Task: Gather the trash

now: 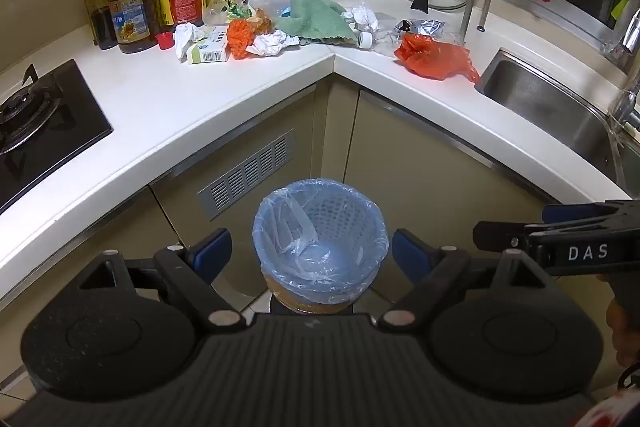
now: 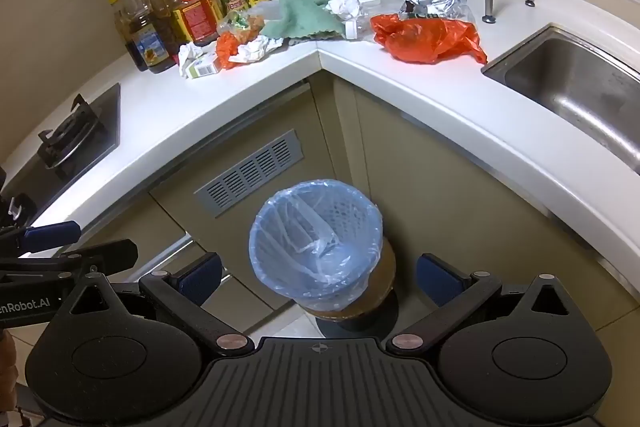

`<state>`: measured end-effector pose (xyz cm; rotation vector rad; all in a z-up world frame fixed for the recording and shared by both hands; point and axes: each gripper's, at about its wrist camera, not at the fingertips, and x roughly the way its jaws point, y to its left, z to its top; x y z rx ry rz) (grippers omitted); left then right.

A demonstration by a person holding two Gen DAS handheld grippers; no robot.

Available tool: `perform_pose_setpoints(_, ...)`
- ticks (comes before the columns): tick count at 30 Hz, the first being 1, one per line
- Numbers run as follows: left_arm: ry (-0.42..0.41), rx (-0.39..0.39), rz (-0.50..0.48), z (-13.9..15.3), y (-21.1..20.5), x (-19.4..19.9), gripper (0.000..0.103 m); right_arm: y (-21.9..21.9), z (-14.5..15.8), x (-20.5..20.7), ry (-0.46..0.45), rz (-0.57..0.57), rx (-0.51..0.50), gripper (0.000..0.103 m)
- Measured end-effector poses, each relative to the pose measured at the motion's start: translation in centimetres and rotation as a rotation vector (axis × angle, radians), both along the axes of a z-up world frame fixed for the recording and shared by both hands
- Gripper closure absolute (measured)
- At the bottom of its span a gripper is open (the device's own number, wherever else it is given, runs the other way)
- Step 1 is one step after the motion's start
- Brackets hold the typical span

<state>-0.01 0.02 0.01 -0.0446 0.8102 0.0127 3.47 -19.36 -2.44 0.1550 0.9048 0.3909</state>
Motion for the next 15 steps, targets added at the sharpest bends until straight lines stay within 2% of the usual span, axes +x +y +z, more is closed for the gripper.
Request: perform_pose_setpoints(15,0.005,0.002,0.000,0.17,0.18,-0.53,0.017,0.24,0.12,-0.42,-0.001,0.005,-0.002,0.000)
